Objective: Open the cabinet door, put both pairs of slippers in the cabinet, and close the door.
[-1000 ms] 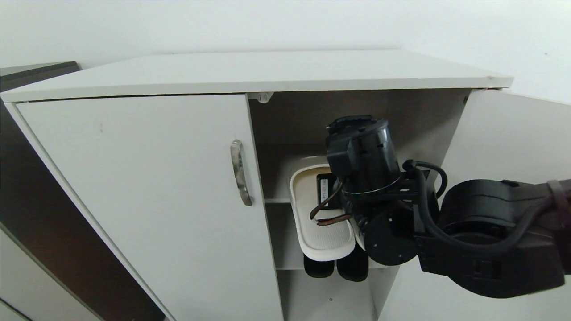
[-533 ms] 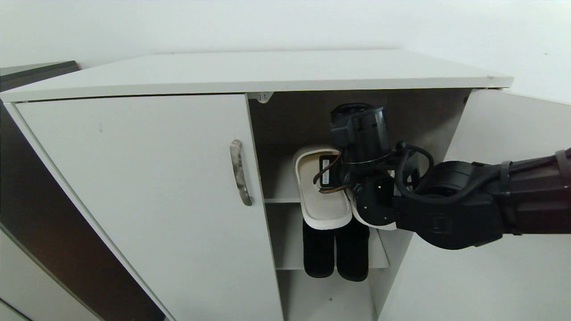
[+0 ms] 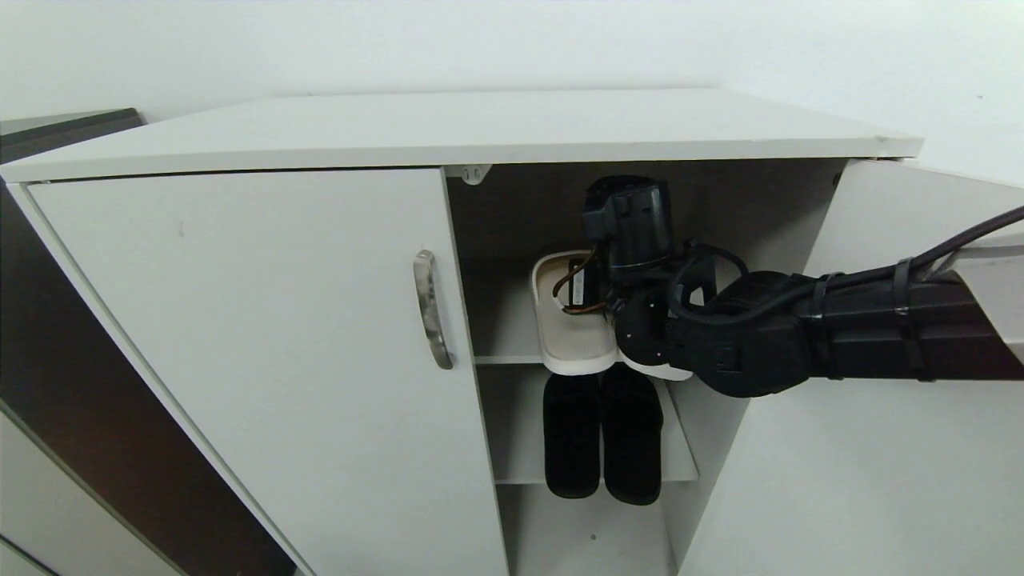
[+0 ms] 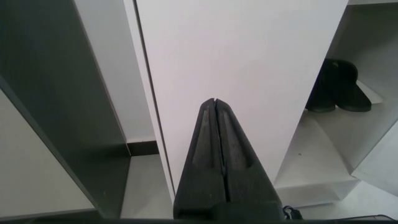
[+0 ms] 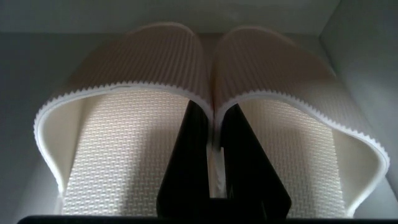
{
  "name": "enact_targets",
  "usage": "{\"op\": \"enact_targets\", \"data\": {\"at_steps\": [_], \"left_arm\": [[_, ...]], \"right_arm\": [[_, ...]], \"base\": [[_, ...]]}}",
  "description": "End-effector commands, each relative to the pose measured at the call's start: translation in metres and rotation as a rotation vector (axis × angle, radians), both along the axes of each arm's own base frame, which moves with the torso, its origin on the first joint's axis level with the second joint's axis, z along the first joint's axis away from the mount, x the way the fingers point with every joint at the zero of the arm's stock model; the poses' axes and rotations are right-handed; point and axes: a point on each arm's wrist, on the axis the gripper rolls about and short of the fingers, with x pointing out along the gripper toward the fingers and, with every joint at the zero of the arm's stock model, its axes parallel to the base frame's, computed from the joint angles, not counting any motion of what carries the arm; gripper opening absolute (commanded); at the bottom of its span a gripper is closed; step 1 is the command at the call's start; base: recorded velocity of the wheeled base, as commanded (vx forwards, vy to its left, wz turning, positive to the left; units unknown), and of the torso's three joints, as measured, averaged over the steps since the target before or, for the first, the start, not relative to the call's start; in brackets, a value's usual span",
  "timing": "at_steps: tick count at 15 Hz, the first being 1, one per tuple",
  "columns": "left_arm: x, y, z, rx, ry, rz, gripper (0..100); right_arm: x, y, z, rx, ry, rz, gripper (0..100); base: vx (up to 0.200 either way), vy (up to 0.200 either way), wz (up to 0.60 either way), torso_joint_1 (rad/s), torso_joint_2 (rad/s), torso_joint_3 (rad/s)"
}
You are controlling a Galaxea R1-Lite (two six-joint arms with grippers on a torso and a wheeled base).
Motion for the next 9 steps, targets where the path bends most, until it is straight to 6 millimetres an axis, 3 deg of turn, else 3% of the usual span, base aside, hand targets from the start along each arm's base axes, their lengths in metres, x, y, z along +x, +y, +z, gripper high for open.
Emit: {"op": "enact_targets", "data": {"at_steps": [1,9], "left_arm": [[0.000,0.000,0.000,0.000,0.000,0.000,0],[0.000,0.000,0.000,0.000,0.000,0.000,0]], "right_arm": [[0.006,0.003,-0.006,-0.007,0.007,-0.006,0],[0.019,0.004,-0.015,-0.017,0.011,-0.023,0]], "base": [[0.000,0.000,0.00,0.000,0.00,0.000],[0.000,0.000,0.00,0.000,0.00,0.000]]}}
